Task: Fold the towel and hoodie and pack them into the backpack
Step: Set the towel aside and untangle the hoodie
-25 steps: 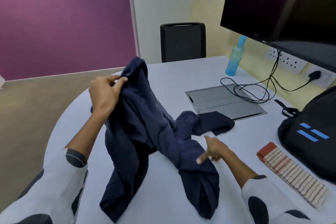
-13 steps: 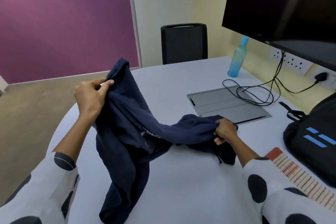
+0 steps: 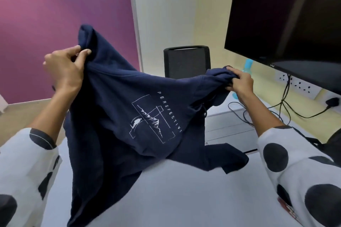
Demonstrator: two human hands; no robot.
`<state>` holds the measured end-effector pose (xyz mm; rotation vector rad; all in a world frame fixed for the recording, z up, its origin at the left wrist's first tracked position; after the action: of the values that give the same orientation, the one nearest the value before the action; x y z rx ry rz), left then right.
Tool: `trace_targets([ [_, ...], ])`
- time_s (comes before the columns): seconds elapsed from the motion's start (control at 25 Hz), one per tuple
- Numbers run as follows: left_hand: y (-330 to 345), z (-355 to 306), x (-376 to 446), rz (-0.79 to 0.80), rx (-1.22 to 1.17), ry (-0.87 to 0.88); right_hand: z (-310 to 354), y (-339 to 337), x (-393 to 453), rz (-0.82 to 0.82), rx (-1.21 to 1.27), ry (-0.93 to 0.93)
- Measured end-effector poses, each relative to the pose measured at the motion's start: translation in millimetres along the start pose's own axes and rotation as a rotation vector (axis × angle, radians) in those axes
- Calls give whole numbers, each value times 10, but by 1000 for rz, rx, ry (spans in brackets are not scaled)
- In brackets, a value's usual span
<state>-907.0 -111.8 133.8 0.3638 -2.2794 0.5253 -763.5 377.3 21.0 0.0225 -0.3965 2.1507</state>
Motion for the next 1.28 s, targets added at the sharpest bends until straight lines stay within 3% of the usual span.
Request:
trace_targets([
  [0.24, 328, -282, -386, 129, -56, 164, -590, 148, -172, 98, -94, -98],
  [0.52, 954, -365, -1684, 588, -75, 246, -1286, 70, -840, 258, -512, -80],
  [0.68, 1117, -437, -2202, 840, -205, 158, -1717, -46, -1144, 493, -1003, 124],
  [0.76, 1167, -468, -2345, 923, -214, 135, -1518, -72, -1271, 509, -955, 169],
  [0.84, 1210, -473, -2448, 976, -218, 106, -1037, 19, -1365, 427, -626, -4],
  [0.92, 1224, -498, -2527, 1008, -209, 111, -417, 236, -1670, 552, -234, -171],
  [0.96, 1217, -513, -2555, 1019, -205, 126, -177, 354, -1842, 656, -173, -260],
  [1.08, 1143, -549, -2574, 1033, -212, 121, -6, 700, -2220, 863, -491, -507],
  [1.28, 893, -435, -2438, 1017, -166, 47, -125, 783, -2213, 778, -892, -599],
])
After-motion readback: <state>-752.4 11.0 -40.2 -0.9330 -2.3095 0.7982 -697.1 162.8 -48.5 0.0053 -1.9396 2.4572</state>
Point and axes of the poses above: each hand's wrist, its own x-axis towards the middle knuckle, its own y-axis out of the palm, z = x × y, the point moved 6 cm from there along x, towards the middle knuckle, and after that the axes turned 12 degrees about -x, right-handed, at the moved point
